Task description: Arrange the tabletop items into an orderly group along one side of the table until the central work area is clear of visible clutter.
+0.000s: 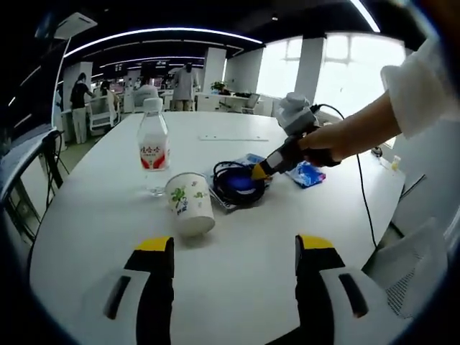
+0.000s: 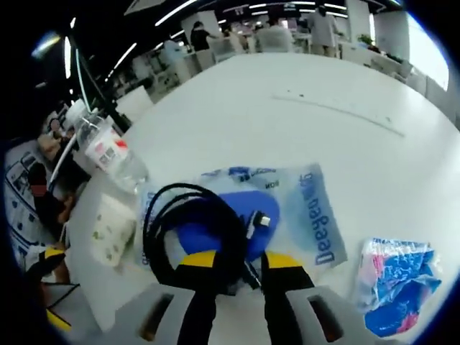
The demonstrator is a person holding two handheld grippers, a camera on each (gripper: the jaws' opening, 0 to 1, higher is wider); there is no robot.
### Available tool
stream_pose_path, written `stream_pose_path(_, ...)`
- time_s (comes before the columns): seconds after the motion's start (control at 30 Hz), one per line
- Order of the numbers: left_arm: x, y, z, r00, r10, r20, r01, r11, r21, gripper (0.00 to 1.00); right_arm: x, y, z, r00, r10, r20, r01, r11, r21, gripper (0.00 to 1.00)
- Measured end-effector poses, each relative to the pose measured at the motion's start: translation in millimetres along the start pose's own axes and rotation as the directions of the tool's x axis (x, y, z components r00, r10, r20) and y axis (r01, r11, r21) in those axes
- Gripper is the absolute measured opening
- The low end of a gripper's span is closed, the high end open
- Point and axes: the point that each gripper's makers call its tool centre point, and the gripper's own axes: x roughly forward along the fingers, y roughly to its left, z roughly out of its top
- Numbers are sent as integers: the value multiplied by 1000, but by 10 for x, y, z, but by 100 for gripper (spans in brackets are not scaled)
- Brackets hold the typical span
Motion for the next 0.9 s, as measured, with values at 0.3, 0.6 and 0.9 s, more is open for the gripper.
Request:
stream_pose_path(0.3, 8, 13, 1, 1000, 1, -2, -1, 1000, -15, 69, -131, 61, 101, 996, 60, 67, -70, 984, 164, 7)
stream_pose_path(0.6, 0, 19, 17, 1000, 5, 3, -5, 1000, -7, 68, -470, 195, 206, 973, 139, 184, -186, 945, 269, 5)
stream_pose_path(0.9, 17, -74, 0, 1000, -17, -14, 18, 999, 42, 68, -1022, 104, 123, 926, 174, 336, -297, 884, 361, 5)
